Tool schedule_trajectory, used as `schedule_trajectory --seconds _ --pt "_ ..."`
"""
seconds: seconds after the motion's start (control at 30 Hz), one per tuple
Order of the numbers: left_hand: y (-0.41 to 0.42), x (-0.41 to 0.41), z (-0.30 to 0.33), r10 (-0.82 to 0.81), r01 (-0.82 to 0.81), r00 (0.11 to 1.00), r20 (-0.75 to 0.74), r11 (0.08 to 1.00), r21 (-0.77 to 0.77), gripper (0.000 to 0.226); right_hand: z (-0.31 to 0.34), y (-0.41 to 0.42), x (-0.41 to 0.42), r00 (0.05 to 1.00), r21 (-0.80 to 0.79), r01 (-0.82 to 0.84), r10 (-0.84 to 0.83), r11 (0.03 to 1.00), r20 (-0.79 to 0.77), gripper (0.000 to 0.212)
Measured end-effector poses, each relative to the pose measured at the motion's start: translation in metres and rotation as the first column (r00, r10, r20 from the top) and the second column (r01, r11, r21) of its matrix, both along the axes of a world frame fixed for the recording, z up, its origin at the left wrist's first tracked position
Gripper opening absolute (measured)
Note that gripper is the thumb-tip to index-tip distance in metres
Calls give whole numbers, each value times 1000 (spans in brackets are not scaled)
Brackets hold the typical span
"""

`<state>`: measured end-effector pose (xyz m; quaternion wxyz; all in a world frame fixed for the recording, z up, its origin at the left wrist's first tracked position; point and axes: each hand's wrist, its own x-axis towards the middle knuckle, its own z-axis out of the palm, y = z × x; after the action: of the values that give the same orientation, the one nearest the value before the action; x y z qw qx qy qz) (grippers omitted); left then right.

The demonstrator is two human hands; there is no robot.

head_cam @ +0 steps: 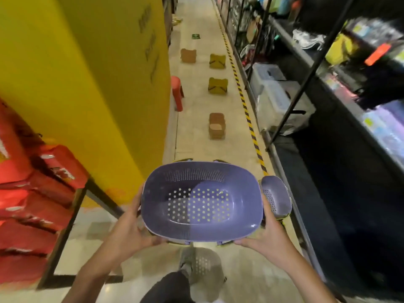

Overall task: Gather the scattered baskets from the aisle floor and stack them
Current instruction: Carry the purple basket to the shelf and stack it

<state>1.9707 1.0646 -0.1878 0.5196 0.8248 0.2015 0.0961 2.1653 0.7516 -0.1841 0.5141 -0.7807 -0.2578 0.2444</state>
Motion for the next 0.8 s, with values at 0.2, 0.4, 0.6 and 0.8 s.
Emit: schedule_trajectory --seconds 0.2,0.4,0.6,0.8 --pt "56 112 -10 -137 138 990 20 990 -43 131 7 30 62 989 -52 146 -146 988 5 135" --pt "101 217 -12 -328 332 943 49 933 -139 139 11 55 113 957 -66 291 -289 954 40 135" --pt "108 297 -16 -433 427 901 9 886 -181 142 3 49 147 906 -81 420 -423 904 -26 136" --pt "97 379 -10 -525 518 851 -22 845 -130 145 1 42 193 851 -77 516 -521 853 -64 134"
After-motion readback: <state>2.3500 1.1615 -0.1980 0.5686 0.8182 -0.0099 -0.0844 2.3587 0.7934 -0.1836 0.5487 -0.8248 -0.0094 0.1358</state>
